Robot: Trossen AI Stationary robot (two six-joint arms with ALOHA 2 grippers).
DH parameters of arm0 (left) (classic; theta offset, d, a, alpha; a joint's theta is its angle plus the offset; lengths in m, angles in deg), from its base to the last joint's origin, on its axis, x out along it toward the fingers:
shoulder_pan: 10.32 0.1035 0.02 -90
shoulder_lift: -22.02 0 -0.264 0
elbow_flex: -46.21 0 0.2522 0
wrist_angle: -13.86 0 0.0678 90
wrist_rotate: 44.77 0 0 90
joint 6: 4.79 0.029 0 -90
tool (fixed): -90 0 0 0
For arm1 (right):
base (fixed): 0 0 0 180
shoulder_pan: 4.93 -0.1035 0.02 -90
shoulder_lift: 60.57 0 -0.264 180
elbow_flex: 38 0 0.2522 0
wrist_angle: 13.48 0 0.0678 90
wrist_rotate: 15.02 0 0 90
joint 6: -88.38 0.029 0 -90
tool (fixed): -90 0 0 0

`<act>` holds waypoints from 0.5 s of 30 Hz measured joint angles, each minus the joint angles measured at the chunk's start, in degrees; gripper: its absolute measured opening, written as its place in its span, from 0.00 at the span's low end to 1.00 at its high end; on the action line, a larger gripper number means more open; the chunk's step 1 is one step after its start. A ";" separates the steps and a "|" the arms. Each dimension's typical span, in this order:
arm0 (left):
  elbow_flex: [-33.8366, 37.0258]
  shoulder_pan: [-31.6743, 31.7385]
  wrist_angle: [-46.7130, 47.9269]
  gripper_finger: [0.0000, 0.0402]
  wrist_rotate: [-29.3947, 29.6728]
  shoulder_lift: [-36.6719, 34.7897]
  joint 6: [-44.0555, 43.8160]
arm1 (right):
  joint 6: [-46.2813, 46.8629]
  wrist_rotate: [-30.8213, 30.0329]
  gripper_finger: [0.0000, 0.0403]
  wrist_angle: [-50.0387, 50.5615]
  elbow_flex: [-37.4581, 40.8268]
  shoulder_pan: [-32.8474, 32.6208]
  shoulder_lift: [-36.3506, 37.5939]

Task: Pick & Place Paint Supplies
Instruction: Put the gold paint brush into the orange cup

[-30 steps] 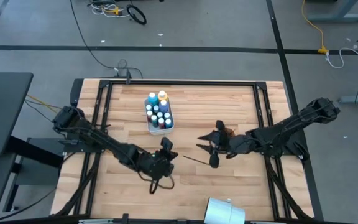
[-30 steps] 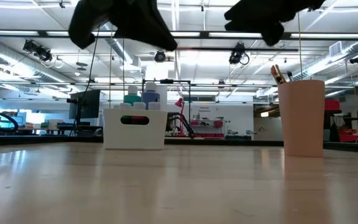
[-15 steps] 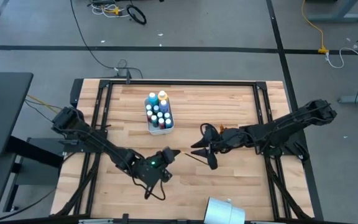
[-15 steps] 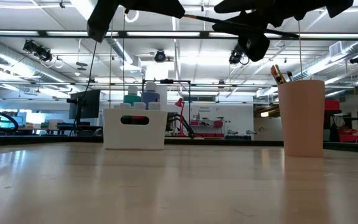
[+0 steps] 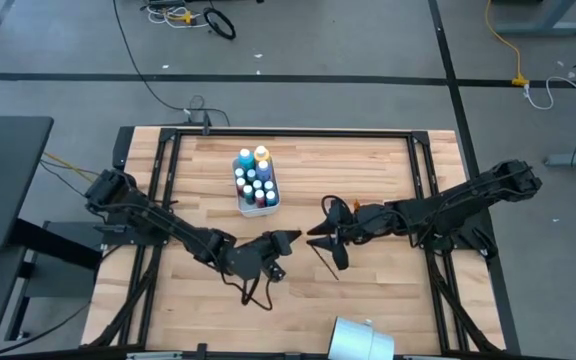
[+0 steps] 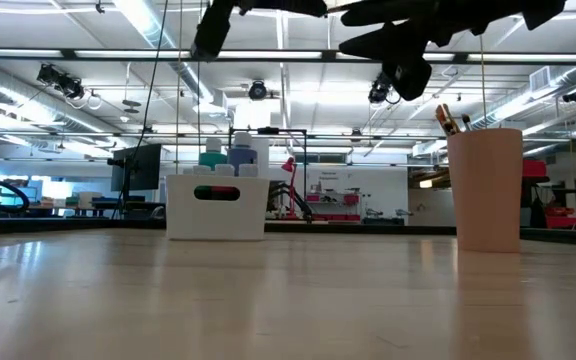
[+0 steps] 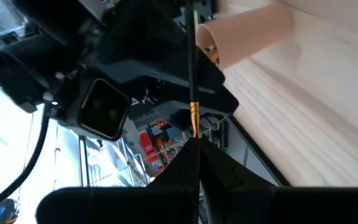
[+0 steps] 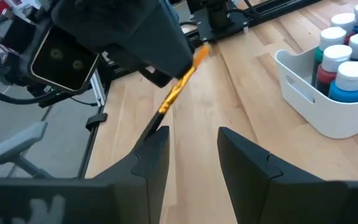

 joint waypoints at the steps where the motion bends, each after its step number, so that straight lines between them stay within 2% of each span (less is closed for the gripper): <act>1: 0.00 0.03 0.28 0.01 -0.48 0.00 0.05 | -0.02 0.00 0.35 0.00 0.00 0.03 0.00; 6: 0.00 -1.16 0.31 0.01 -3.84 0.00 0.12 | -0.93 0.00 0.35 0.00 0.00 0.64 0.02; 12: 0.00 -3.12 0.39 0.01 -2.65 0.00 0.04 | -0.89 -0.18 0.35 0.00 0.00 1.65 0.02; 15: 0.00 -3.82 1.84 0.01 -0.28 0.00 0.02 | -0.91 -0.14 0.35 -0.02 0.00 1.74 0.02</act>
